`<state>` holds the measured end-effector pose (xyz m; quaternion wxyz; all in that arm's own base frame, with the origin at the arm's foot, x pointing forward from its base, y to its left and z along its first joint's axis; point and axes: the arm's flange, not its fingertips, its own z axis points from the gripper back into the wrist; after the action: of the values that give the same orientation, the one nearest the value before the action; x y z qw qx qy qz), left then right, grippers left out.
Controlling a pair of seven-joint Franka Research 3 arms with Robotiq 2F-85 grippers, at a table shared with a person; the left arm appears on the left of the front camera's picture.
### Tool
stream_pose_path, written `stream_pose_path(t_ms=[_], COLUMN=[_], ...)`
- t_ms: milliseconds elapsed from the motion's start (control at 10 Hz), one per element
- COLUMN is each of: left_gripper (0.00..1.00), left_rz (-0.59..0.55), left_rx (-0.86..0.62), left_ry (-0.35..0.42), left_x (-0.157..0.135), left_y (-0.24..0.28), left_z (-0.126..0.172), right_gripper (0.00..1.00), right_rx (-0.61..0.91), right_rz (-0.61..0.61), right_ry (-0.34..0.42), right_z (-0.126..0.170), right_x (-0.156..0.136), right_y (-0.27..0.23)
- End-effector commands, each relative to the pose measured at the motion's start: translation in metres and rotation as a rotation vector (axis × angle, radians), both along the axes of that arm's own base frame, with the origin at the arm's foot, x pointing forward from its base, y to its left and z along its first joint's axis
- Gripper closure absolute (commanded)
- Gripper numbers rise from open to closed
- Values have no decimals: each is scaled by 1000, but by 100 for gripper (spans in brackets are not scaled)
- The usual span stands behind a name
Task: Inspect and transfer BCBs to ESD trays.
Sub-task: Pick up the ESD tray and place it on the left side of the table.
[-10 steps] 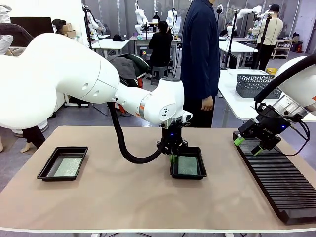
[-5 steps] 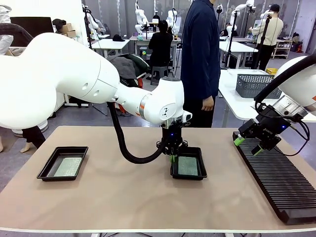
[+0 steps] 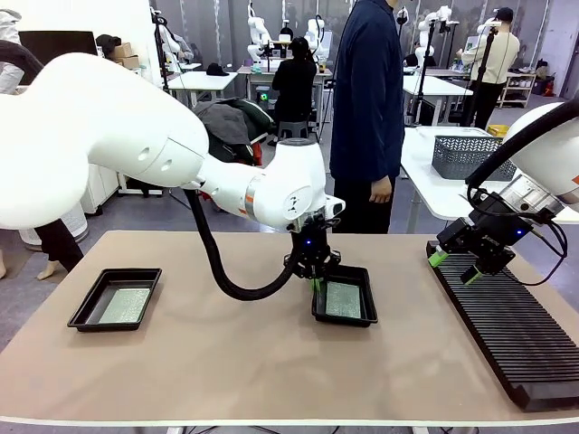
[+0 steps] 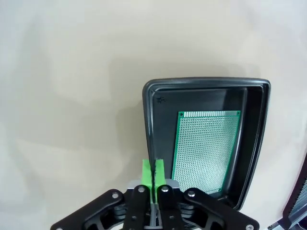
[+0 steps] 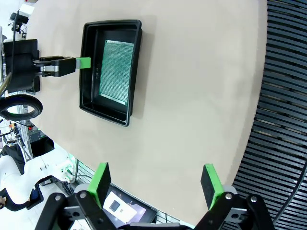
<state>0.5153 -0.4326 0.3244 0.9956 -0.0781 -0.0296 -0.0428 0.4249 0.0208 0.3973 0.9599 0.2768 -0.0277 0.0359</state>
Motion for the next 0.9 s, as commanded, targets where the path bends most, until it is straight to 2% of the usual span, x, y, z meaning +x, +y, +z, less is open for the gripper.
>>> stream_pose_path(t_ms=[0,500,800], left_gripper=[97,97,97], left_rz=[-18,-37,-14], left_rx=[-85,-247,-291], left_ry=[6,-9,-38], left_x=[-18,-22,-30], left_y=[32,81,113], left_z=[-2,-5,3], right_gripper=[0,0,0], right_rx=[-1,-1,-1], right_rz=[-24,-24,-24], right_ry=[3,3,3], right_z=[0,0,0], right_x=[1,1,1], right_y=[2,2,2])
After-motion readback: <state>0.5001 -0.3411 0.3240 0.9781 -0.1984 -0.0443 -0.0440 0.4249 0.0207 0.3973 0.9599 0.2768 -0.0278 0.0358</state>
